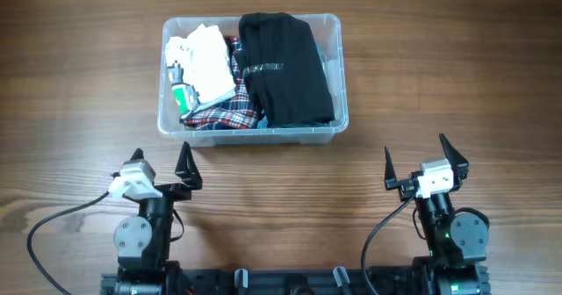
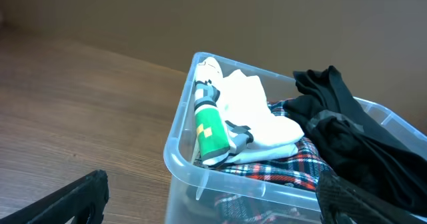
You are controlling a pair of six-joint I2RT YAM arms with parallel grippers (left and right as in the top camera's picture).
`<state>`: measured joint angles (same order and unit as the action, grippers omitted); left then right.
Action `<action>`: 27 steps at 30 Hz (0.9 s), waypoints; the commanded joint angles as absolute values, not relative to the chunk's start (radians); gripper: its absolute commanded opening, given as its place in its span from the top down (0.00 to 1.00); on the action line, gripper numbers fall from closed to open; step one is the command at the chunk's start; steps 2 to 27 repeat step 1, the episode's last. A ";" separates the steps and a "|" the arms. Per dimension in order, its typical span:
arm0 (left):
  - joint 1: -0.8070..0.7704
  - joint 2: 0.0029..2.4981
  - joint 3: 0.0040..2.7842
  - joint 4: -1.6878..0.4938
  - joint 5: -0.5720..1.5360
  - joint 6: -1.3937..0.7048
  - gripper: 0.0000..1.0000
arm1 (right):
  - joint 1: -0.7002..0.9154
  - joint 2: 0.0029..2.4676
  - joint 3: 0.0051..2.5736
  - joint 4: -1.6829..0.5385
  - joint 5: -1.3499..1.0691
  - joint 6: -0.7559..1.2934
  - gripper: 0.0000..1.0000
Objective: Pack container
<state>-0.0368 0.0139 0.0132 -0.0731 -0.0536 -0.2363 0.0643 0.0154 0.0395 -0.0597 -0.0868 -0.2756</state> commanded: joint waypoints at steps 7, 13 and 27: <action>-0.030 0.003 0.006 -0.068 -0.042 -0.213 0.00 | 0.059 0.005 0.032 -0.053 -0.103 -0.287 0.00; -0.030 0.003 0.006 -0.068 -0.042 -0.213 0.00 | 0.059 0.005 0.032 -0.053 -0.103 -0.287 0.00; -0.030 0.003 0.006 -0.068 -0.042 -0.213 0.00 | 0.059 0.005 0.032 -0.053 -0.103 -0.287 0.00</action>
